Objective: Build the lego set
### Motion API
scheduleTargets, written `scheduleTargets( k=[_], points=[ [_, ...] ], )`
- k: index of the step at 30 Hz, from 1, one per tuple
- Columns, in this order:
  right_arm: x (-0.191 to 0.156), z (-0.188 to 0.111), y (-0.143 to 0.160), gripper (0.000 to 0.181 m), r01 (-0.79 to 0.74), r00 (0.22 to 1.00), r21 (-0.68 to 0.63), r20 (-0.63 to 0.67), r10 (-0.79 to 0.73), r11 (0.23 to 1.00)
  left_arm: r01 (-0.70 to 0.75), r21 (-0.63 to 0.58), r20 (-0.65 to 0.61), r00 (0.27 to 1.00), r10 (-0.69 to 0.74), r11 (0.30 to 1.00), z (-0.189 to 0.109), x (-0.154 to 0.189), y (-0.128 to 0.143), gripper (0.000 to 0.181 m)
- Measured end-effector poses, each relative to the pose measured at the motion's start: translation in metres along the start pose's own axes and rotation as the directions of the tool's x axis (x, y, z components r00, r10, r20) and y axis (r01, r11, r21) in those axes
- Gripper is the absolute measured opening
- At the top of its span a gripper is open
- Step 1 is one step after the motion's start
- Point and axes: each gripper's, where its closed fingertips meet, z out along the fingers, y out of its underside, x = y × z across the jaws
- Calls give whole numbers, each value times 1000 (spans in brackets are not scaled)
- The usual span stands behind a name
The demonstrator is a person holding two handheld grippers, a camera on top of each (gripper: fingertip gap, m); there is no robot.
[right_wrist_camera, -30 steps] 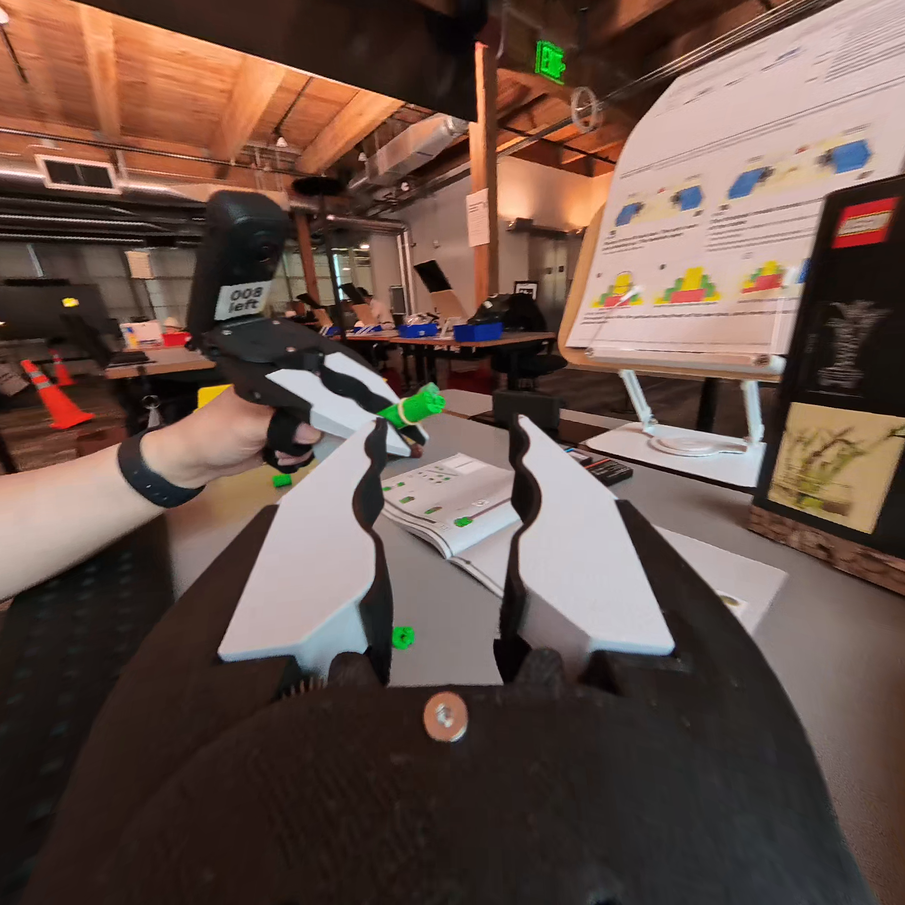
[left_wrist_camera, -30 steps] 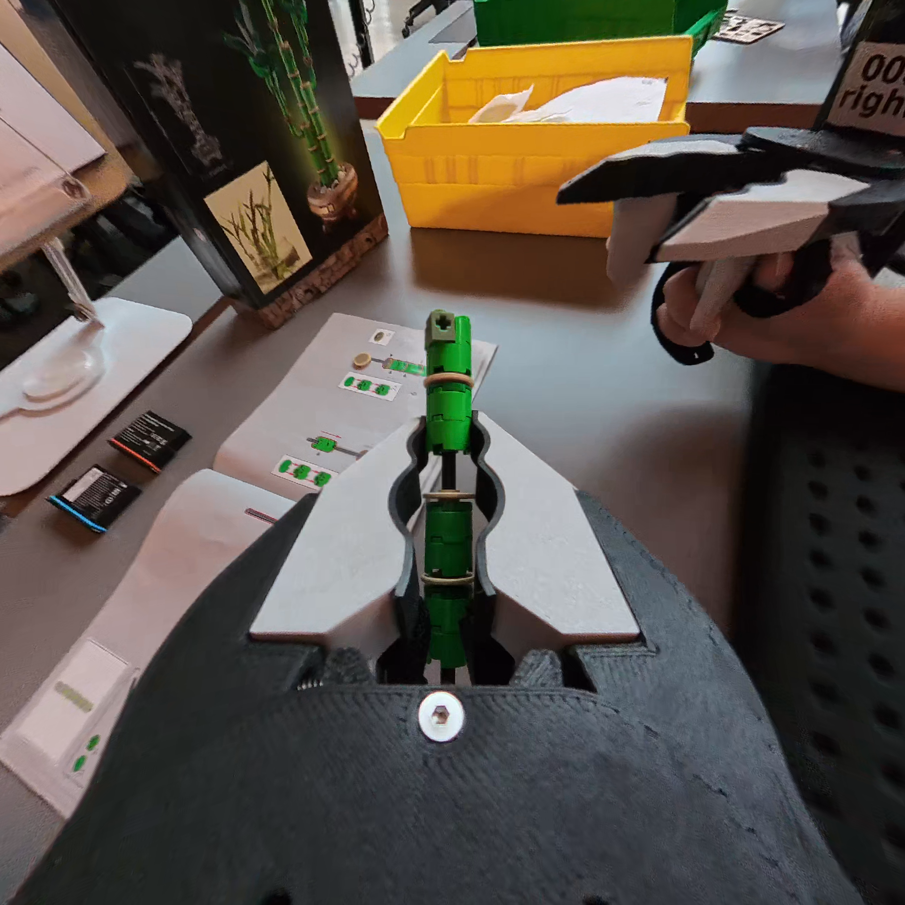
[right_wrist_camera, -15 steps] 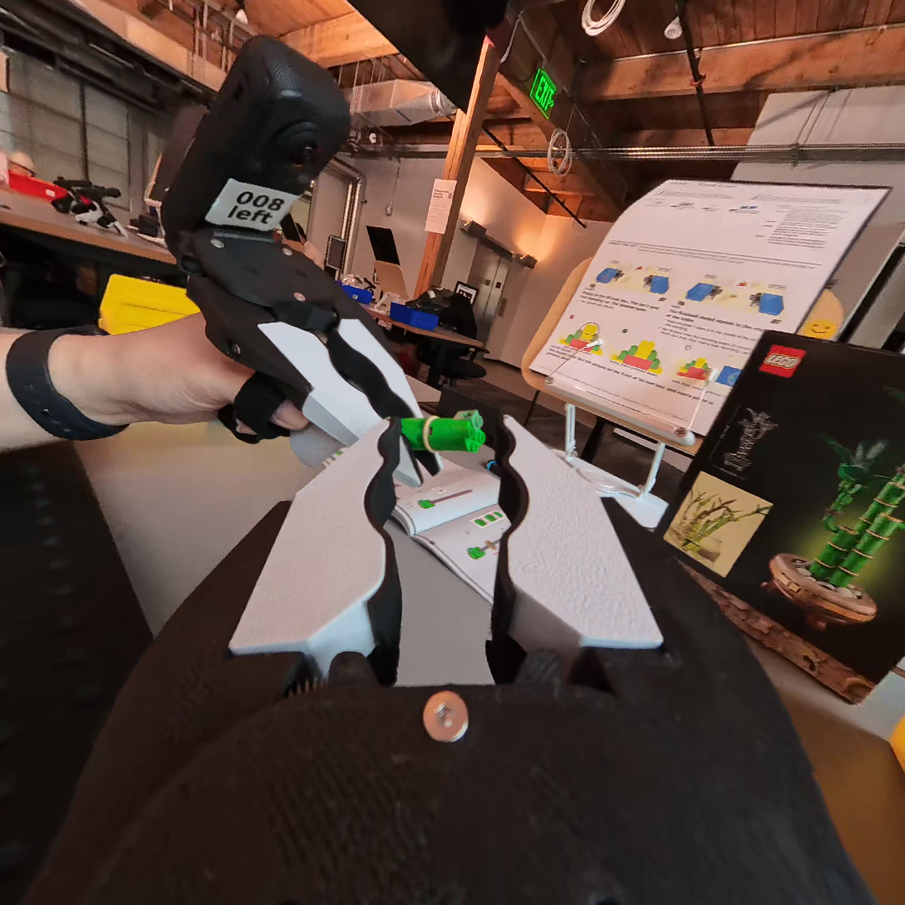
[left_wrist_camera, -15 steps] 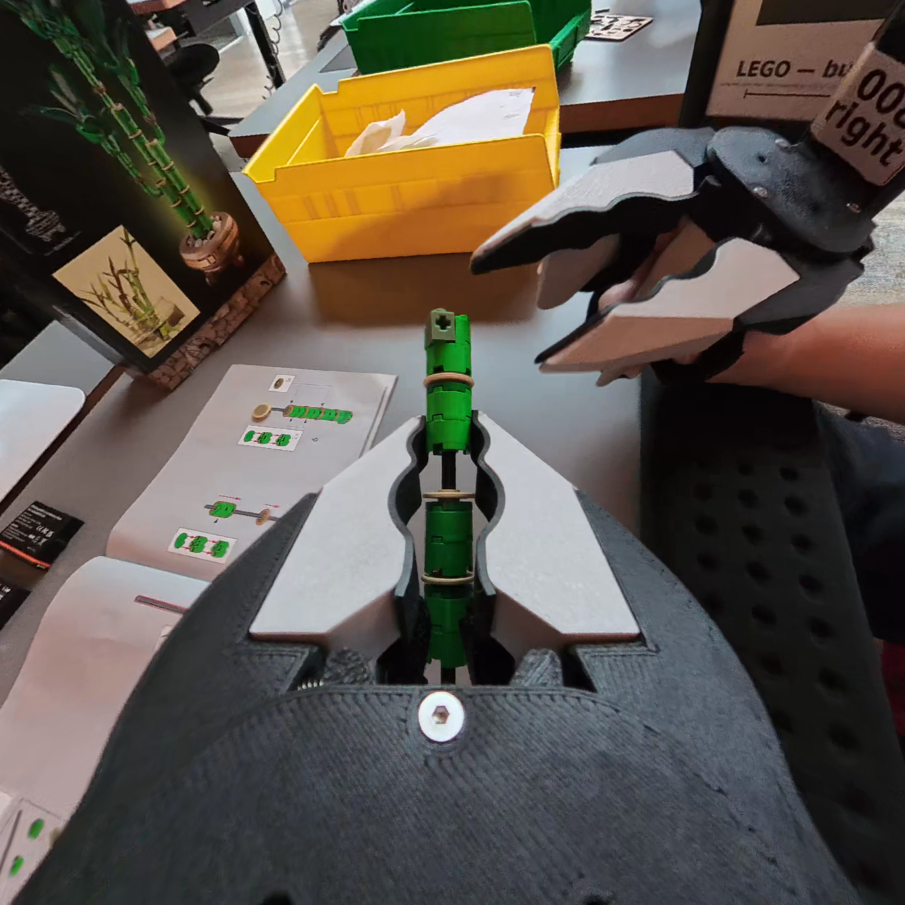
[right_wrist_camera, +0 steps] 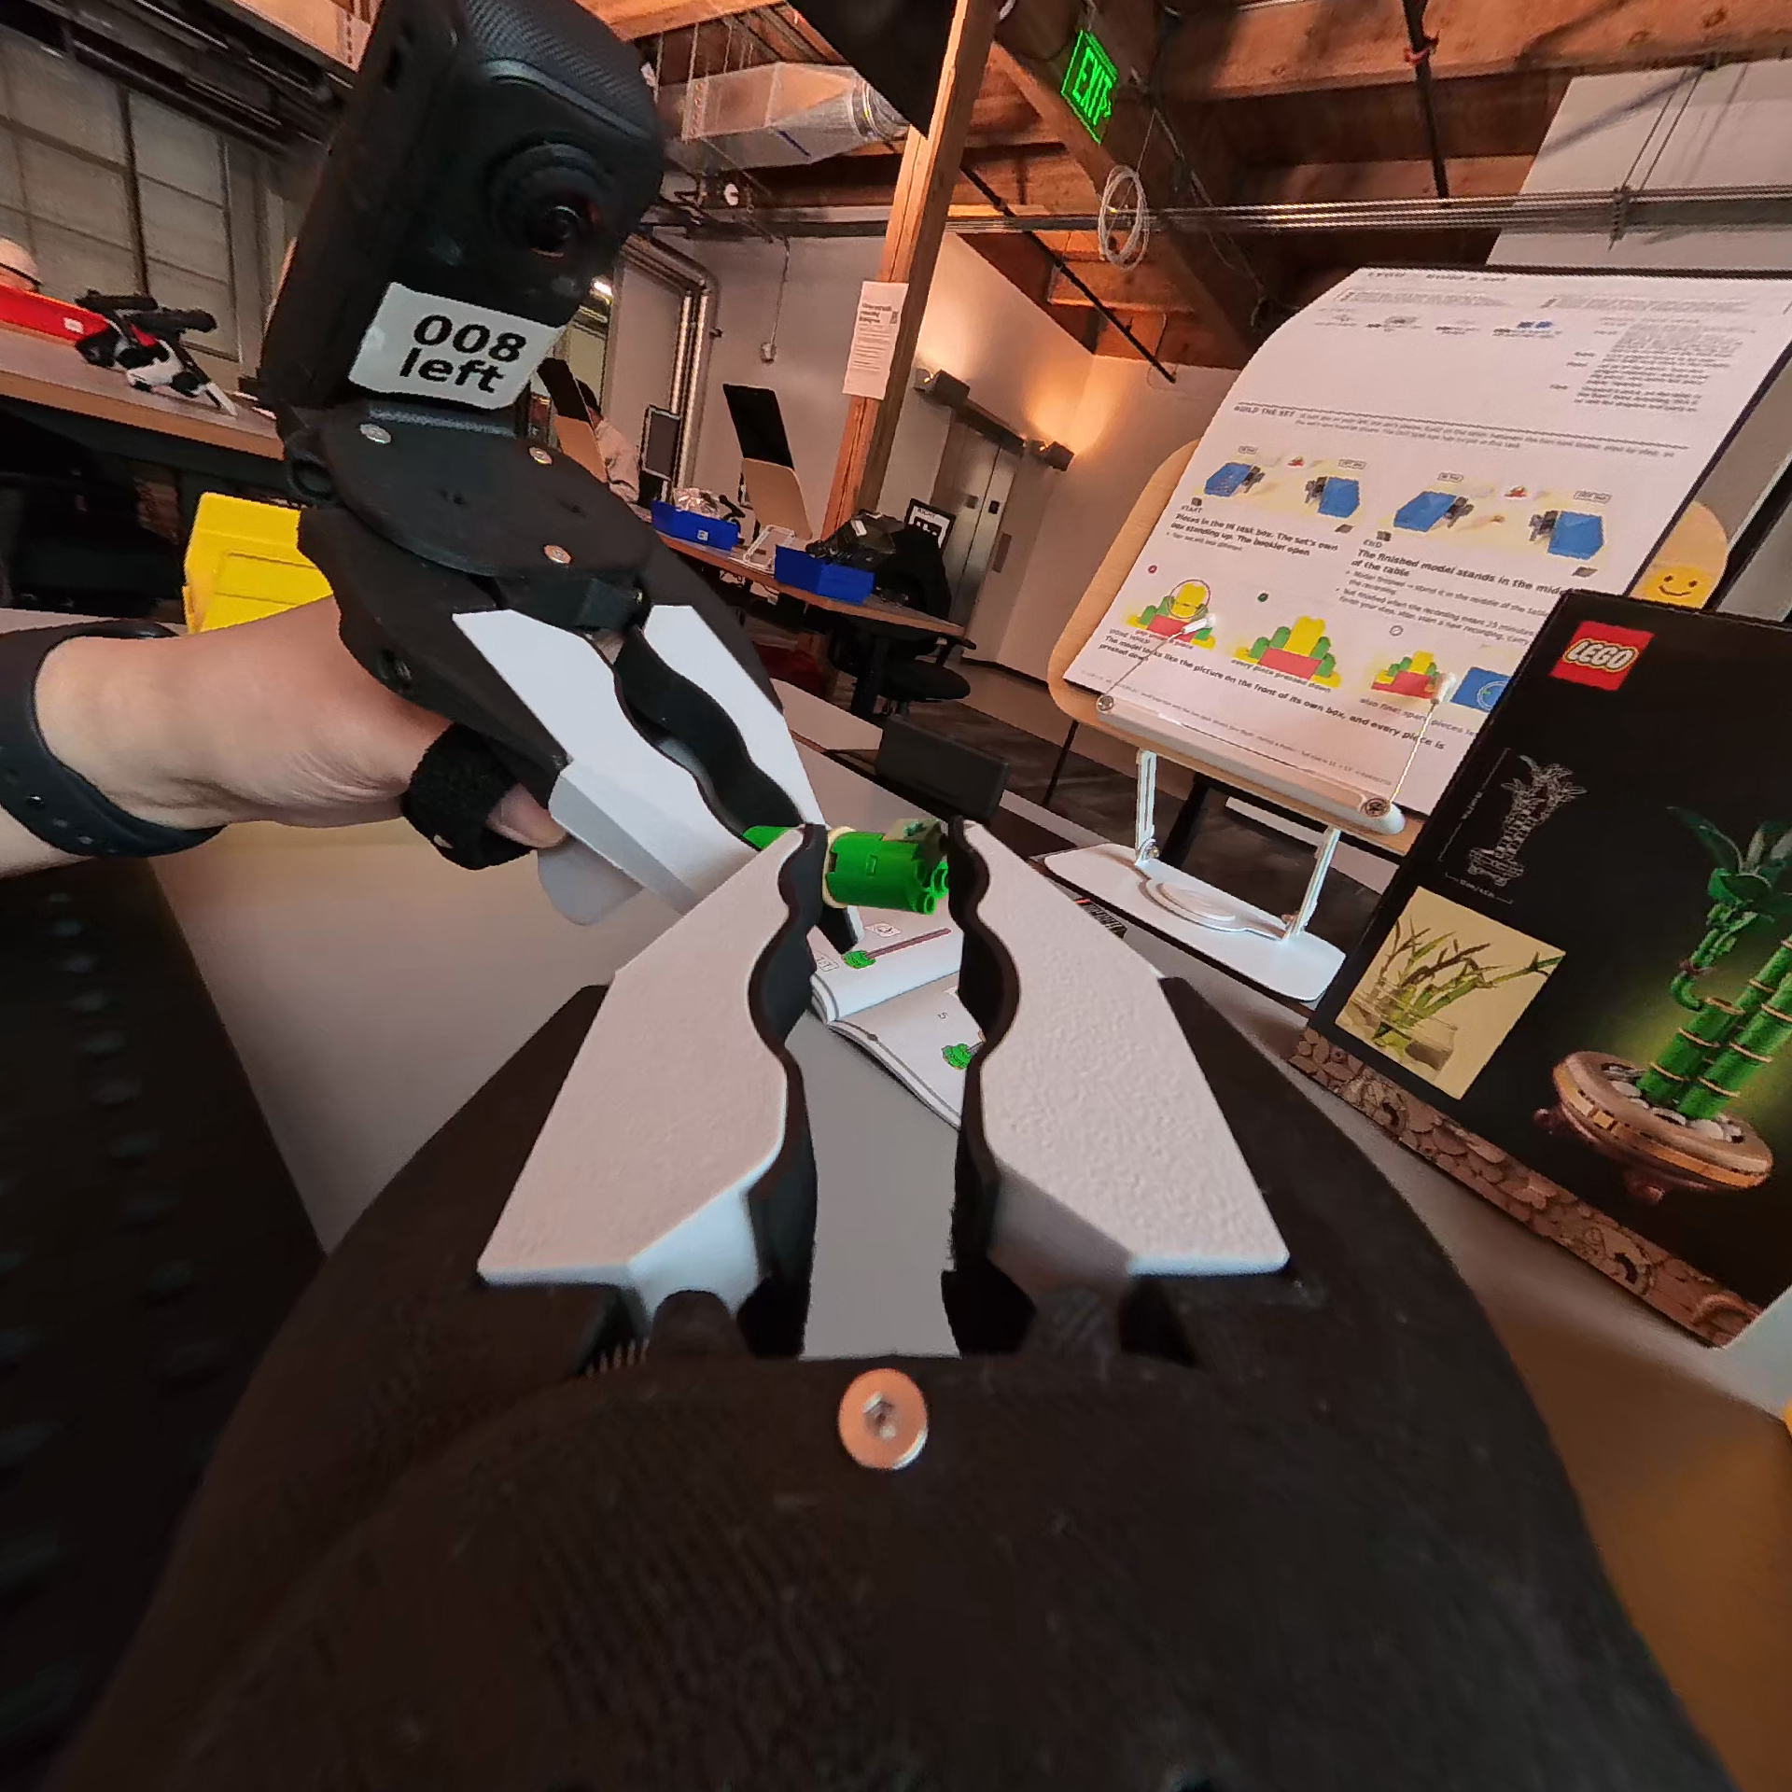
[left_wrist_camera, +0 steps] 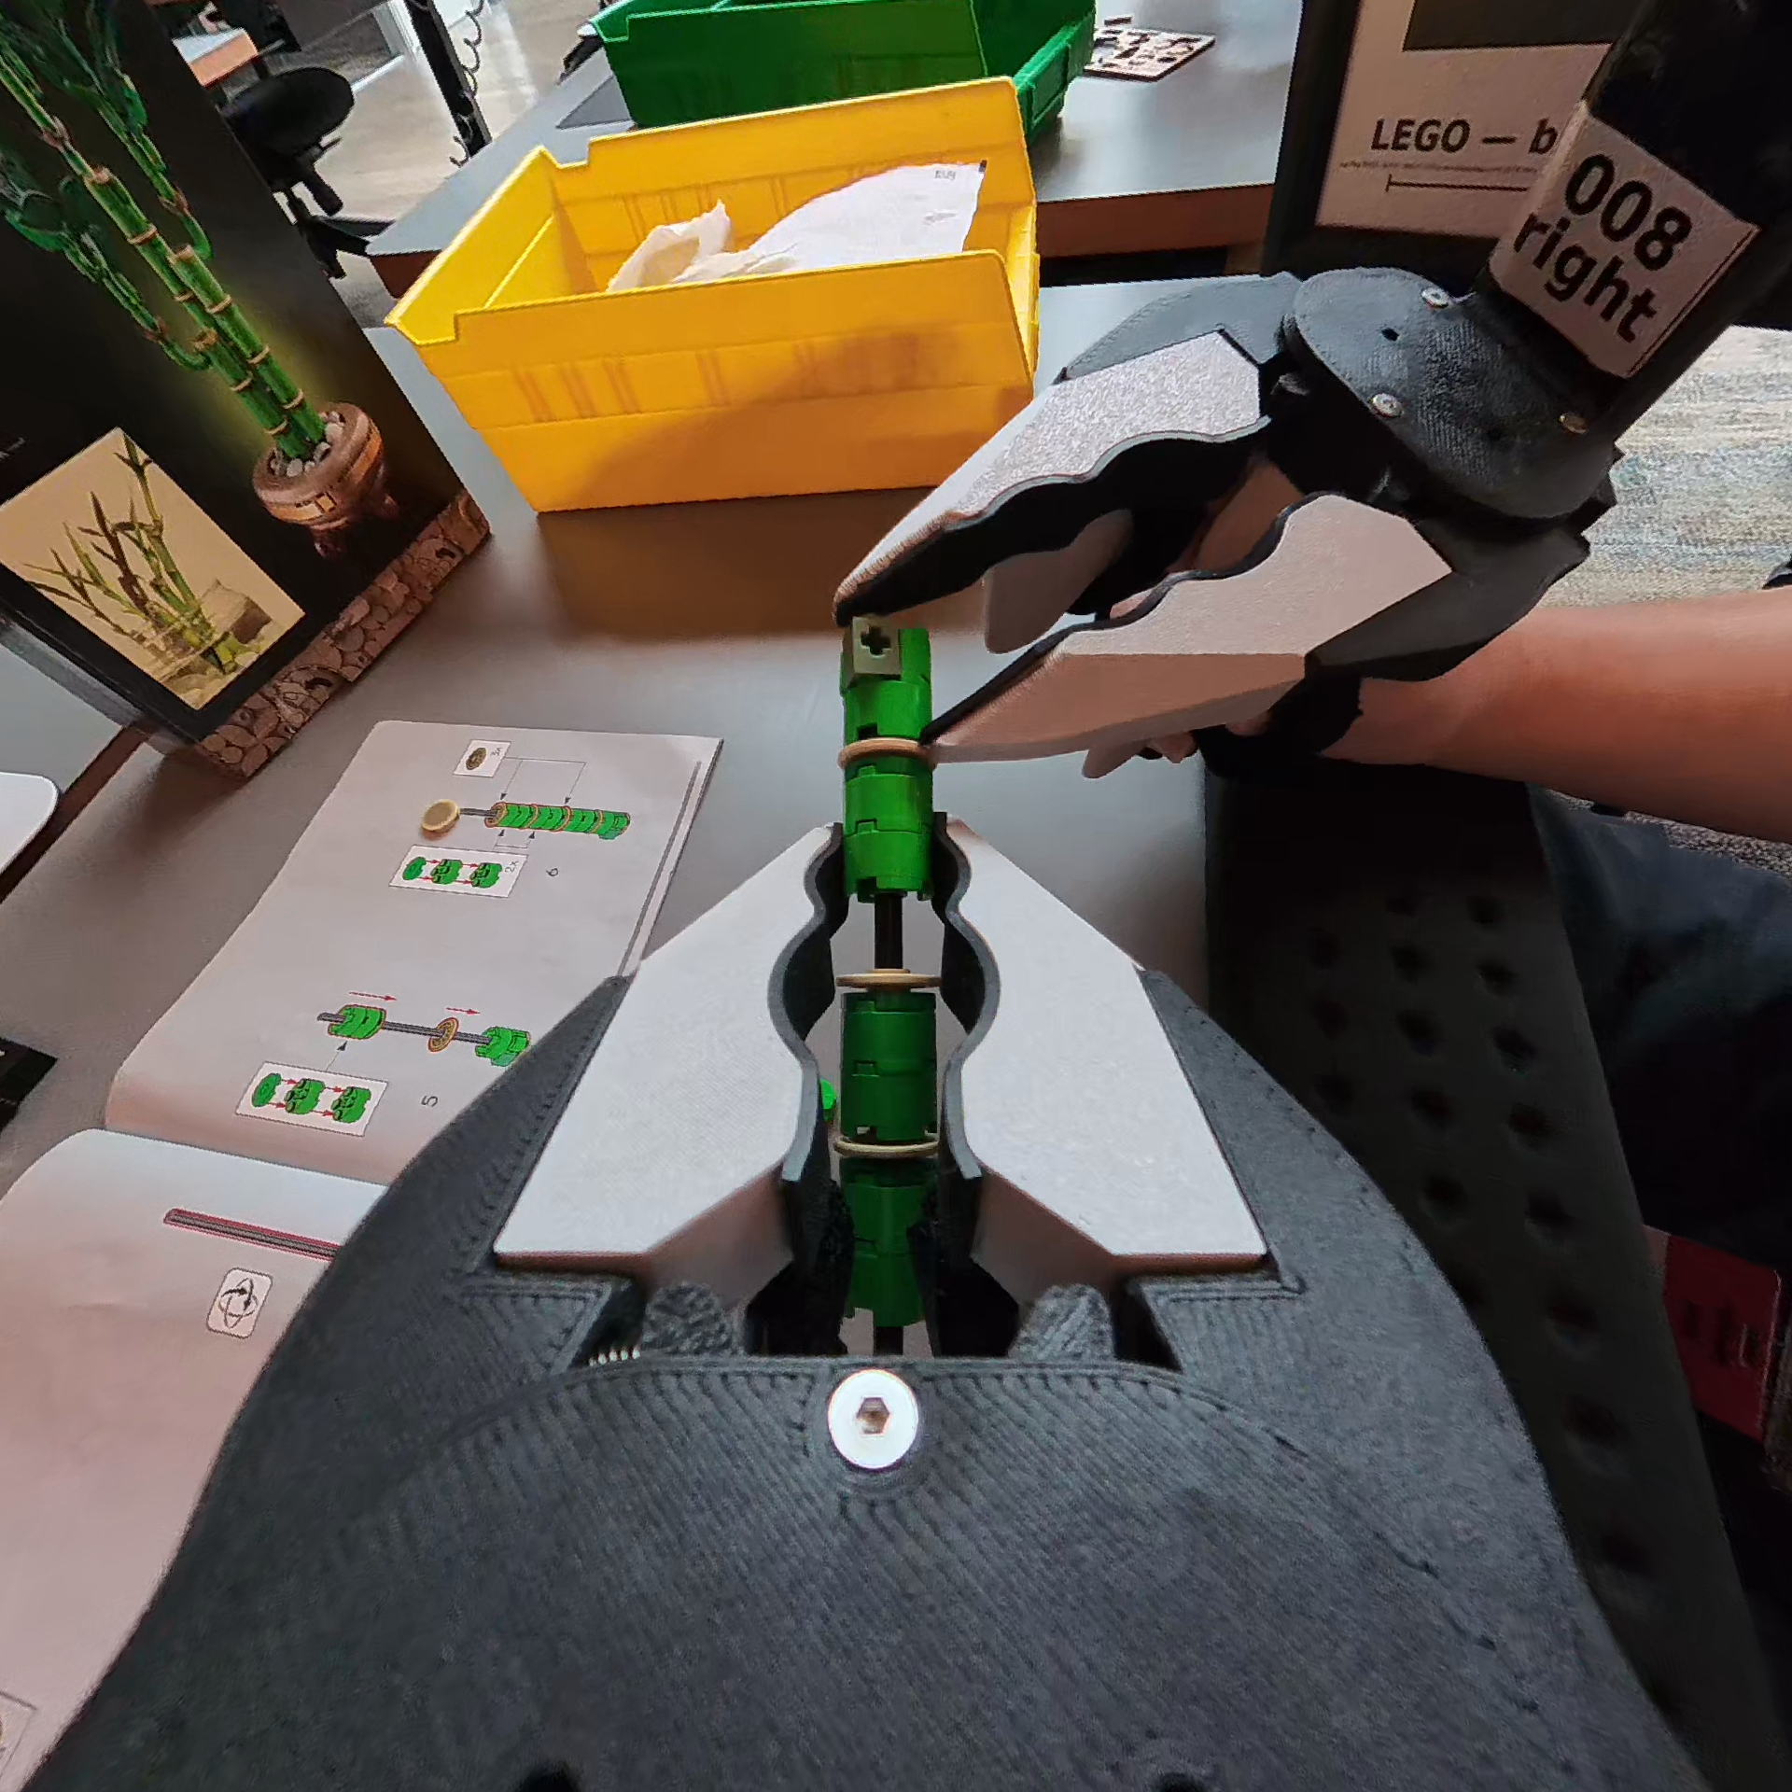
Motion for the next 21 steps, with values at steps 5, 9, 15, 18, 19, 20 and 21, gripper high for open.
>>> scheduleTargets(
  k=[5, 9, 15, 18, 19, 20, 21],
  points=[
    [-2, 0, 1, 25, 26, 1000, -6, -14, -26, 1000, 18, 3, 4, 1000, -18, 1000, 0, 0, 1, 14],
    [-1, 2, 5, 24, 34, 999, -29, -31, -35, 999, 39, -7, 7, 999, -39, 999, 1, -1, 4, 14],
    [-2, 3, 8, 24, 9, 1000, -44, -29, -10, 999, 81, -13, -12, 997, -81, 997, 1, 1, 7, 14],
    [2, -6, -1, 38, 2, 998, -11, -63, -3, 1000, 127, -15, -75, 989, -128, 992, 1, 9, 7, 14],
    [12, -16, -6, 46, -25, 990, 3, -138, 25, 1000, 124, -28, -80, 989, -126, 992, 1, 11, 9, 14],
    [18, -30, -12, 47, -60, 979, 13, -196, 62, 998, 106, -46, -78, 991, -109, 993, 2, 12, 12, 14],
    [23, -46, -18, 47, -84, 966, 13, -246, 84, 996, 77, -68, -81, 993, -82, 995, 0, 12, 13, 14]
  ],
)
